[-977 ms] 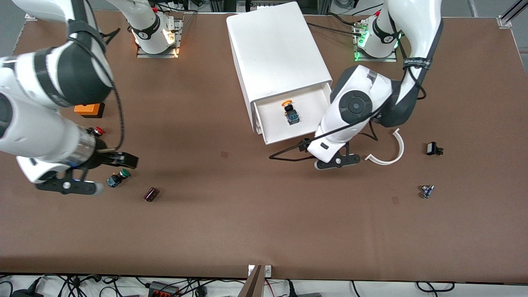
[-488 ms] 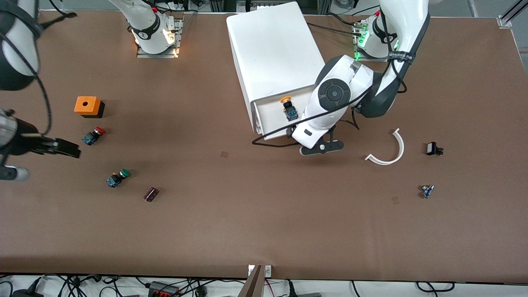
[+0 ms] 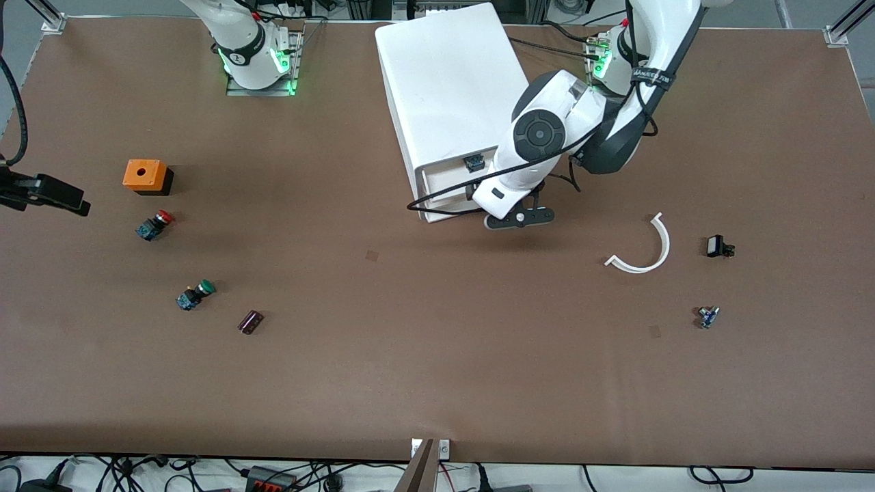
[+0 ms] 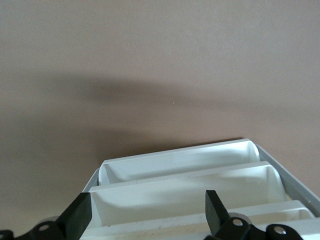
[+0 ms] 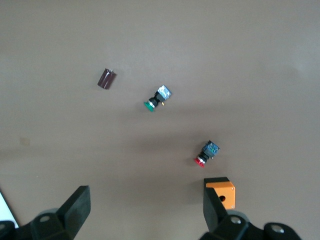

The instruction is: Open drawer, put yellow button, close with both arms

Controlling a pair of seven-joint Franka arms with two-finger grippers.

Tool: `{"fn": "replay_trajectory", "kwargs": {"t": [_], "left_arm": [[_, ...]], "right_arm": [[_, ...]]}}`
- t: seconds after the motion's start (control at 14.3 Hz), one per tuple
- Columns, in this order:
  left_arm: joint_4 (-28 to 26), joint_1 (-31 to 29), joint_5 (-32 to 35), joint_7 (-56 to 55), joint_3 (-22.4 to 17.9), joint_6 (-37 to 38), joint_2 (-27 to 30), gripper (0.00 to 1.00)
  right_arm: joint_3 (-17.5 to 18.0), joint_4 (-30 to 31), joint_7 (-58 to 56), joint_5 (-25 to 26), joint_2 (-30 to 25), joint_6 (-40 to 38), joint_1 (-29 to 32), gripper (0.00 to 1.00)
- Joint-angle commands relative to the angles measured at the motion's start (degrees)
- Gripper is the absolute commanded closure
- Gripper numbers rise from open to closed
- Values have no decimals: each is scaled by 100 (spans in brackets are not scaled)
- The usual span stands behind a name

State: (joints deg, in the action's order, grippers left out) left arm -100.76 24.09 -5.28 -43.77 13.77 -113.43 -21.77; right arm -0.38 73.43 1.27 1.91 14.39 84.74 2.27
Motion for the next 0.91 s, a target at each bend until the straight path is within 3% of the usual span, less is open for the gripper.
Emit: {"fn": "replay_trajectory", "kwargs": {"t": [0.0, 0.35, 0.84], "left_arm": [[-418, -53, -244, -27, 160, -30, 322, 0], [-620, -80, -420, -18, 284, -4, 481, 0], [-577, -141, -465, 87, 407, 93, 472, 0]], "right_arm": [[3, 486, -136, -16, -339, 25, 37, 0], [3, 2024, -153, 11, -1367, 684, 28, 0], [3, 2386, -531, 2, -1509, 1027, 28, 0]]}}
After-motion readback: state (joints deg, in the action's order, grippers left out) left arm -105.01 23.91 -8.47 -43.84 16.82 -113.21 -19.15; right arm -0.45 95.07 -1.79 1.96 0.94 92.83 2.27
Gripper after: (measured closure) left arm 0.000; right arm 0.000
